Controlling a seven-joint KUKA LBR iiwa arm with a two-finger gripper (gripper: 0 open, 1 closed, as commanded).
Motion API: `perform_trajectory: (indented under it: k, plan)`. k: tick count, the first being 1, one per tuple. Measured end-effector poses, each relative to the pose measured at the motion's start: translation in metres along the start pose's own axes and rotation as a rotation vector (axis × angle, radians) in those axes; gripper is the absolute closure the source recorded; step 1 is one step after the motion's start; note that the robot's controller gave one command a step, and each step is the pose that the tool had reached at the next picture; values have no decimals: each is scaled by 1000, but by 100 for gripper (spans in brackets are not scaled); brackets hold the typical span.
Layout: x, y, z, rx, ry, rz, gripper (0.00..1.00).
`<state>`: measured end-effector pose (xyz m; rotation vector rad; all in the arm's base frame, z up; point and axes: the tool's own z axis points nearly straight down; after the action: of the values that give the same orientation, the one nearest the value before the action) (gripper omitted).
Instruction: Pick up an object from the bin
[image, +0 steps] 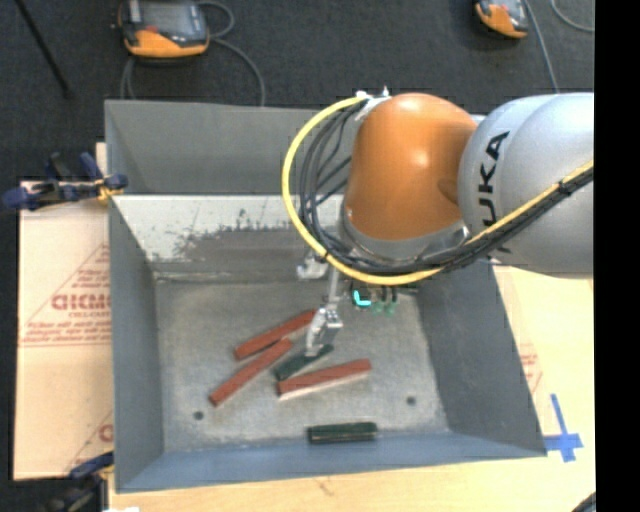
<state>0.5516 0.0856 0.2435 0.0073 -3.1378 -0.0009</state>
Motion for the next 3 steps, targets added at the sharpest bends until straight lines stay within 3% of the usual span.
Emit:
perform_trajectory:
  k: [1,2,3]
  plan:
    - [-1,0,-4,-1,-8,2,0]
    - [0,-8,41,0,-13,-62,0]
    - [-7,-1,96,-1,-11,-14,0]
